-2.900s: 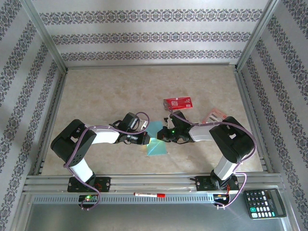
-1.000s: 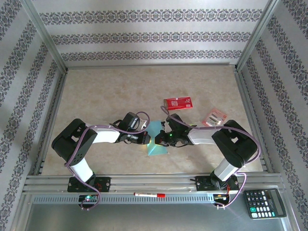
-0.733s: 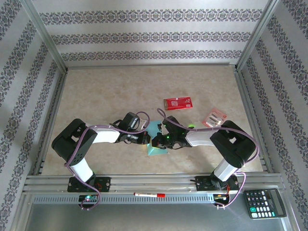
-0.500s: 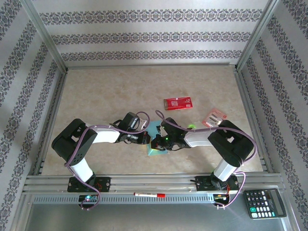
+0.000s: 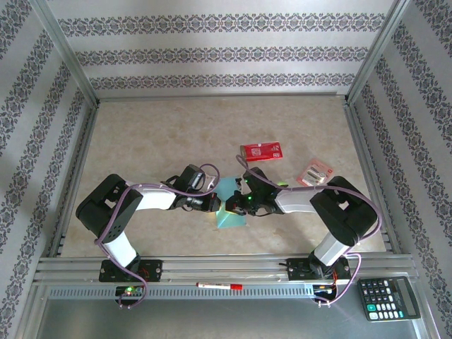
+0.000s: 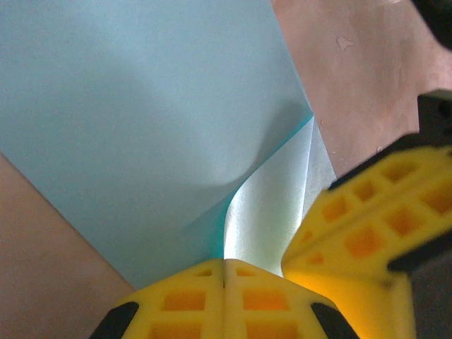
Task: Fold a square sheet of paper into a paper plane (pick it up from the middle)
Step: Fold the triangle a second time at the center of the table.
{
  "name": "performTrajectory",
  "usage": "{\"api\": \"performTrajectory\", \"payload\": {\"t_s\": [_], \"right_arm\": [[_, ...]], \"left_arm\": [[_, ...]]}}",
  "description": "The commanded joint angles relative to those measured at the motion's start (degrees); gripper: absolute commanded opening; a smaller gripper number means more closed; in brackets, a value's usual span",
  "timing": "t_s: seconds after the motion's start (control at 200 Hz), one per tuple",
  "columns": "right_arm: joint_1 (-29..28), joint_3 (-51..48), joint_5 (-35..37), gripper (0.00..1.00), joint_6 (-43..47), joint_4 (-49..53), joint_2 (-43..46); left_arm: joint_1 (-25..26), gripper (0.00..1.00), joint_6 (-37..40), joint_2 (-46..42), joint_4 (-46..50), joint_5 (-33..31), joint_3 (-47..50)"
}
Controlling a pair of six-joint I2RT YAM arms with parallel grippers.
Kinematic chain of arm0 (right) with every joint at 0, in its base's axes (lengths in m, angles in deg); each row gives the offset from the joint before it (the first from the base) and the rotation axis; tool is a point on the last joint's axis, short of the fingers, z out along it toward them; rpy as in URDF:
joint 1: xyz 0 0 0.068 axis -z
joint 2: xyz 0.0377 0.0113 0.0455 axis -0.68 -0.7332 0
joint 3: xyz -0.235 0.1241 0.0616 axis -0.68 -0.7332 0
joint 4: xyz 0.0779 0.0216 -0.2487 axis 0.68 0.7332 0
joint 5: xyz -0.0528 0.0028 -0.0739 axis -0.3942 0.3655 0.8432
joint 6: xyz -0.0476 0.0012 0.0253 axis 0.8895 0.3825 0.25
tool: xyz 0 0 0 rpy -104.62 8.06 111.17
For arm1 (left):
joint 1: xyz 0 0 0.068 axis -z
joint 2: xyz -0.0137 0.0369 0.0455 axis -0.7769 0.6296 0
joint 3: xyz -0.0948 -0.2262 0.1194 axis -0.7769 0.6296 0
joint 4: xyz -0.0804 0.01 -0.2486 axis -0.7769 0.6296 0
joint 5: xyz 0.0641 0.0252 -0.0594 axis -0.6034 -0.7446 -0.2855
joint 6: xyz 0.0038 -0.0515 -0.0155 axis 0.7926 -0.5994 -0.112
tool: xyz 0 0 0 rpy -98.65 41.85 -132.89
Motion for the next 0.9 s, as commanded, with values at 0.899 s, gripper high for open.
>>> {"api": "performTrajectory", "payload": {"t_s": [0.899], "right_arm": [[3.87, -1.25, 0.56, 0.02, 4.96, 1.84, -4.44]], "left_arm": [[0.41, 0.39, -5.71, -15.71, 9.06, -6.29, 4.02]]}}
